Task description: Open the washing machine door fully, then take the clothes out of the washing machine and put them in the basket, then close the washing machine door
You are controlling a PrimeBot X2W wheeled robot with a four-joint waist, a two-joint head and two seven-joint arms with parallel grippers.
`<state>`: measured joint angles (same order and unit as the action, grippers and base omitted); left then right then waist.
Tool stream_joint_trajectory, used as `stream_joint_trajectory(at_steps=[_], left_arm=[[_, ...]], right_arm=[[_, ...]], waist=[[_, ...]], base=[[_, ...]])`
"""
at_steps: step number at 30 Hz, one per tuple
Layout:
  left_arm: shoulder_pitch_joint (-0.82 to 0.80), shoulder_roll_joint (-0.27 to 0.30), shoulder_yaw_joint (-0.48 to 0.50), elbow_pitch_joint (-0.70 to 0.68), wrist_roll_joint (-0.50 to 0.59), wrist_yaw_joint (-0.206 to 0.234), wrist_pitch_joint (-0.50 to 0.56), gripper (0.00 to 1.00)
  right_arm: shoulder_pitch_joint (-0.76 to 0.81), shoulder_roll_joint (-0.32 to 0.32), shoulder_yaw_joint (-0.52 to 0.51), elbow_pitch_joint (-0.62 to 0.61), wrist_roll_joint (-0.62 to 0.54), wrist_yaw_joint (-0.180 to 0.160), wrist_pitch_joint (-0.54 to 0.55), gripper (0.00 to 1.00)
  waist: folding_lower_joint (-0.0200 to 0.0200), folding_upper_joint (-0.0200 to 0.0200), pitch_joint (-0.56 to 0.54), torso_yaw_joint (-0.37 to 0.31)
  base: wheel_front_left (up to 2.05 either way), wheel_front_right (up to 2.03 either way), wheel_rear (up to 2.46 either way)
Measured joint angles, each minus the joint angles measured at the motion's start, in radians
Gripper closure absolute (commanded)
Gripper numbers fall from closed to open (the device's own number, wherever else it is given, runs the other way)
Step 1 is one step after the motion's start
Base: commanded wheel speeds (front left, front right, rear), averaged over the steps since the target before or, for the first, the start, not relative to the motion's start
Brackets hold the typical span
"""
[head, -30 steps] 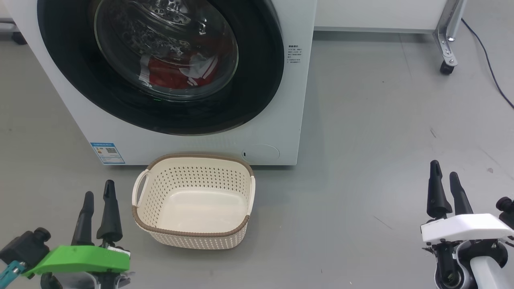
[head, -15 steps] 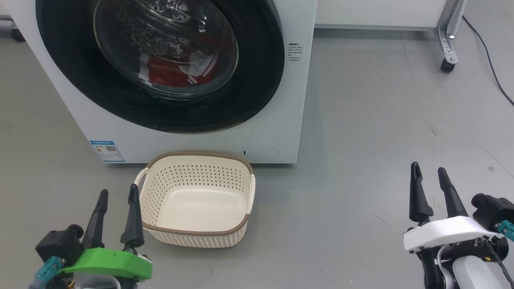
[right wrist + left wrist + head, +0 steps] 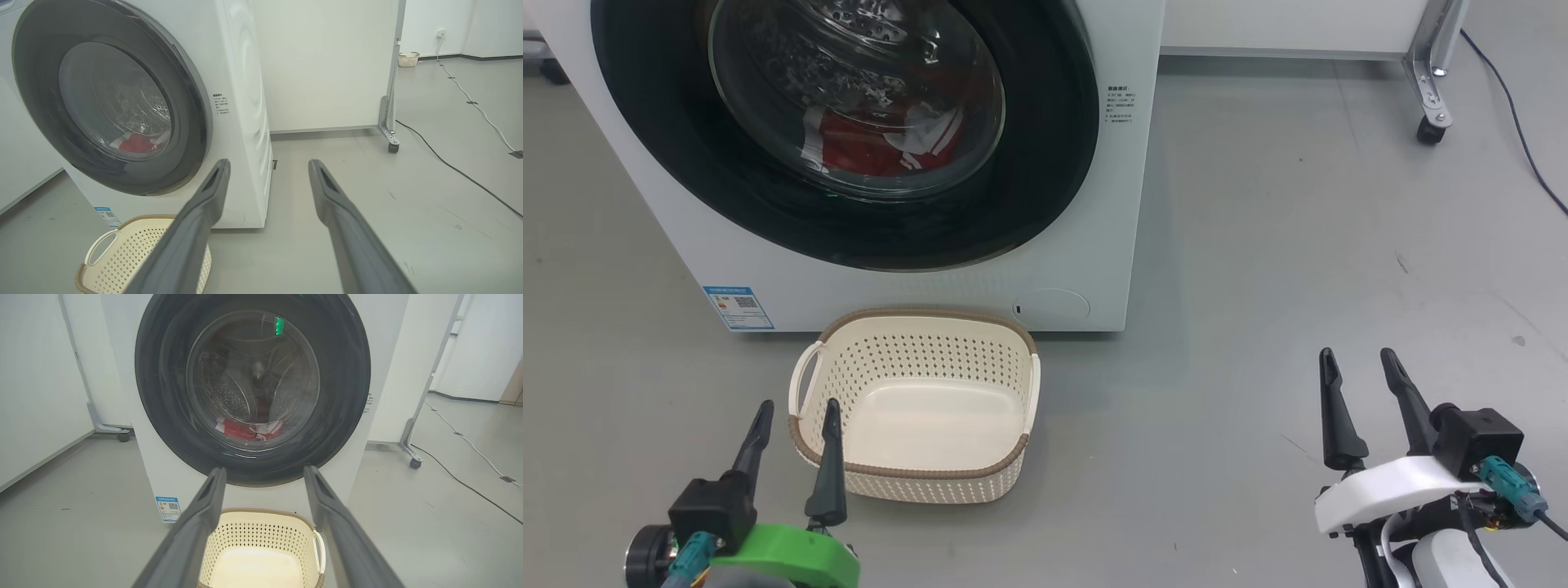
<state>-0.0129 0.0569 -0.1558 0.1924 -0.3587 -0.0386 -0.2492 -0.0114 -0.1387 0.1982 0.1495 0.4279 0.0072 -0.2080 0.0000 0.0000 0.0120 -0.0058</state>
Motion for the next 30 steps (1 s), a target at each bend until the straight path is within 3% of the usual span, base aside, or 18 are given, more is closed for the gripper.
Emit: stream_joint_trajectory(at_steps=[30], left_arm=[[0.003, -0.007, -0.011, 0.106, 0.016, 0.025, 0.000, 0.00]], right_arm=[[-0.001, 0.011, 0.005, 0.065, 0.002, -0.010, 0.023, 0.00]], waist=[[0.0000, 0.0000, -0.004, -0.004]], base=[[0.00, 0.00, 0.00]])
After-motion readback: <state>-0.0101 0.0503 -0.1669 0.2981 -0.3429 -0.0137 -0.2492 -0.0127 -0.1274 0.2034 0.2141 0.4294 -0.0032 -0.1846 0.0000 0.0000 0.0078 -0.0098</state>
